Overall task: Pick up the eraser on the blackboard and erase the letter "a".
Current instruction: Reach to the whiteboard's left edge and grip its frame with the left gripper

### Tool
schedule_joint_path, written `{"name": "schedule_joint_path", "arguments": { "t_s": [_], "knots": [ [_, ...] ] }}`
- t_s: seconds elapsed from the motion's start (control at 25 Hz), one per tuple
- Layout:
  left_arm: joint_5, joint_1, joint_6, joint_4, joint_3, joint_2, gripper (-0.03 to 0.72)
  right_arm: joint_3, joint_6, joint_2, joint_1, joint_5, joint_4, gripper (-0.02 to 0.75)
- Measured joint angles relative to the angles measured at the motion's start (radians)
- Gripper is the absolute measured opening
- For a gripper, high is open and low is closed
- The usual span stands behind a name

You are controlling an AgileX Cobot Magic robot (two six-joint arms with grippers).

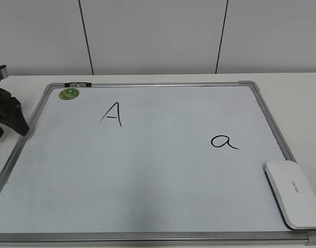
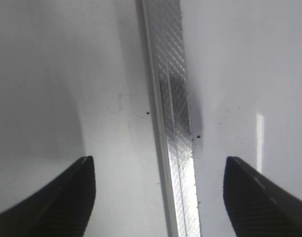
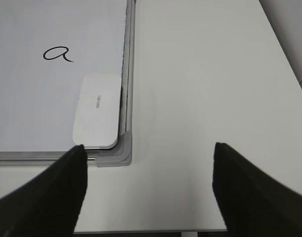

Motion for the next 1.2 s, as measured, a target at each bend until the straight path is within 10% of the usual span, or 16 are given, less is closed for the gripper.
{"name": "schedule_joint_path", "arguments": {
  "t_s": [0.56, 1.2],
  "knots": [
    [-0.005, 0.0, 0.005, -0.011, 0.0, 0.0, 0.345, 0.0, 0.0, 0.0, 0.0, -0.002, 0.0, 0.587],
    [-0.02, 0.0, 0.005, -0.046, 0.0, 0.035, 0.237, 0.0, 0.0, 0.0, 0.0, -0.002, 0.002, 0.587]
  ]
}}
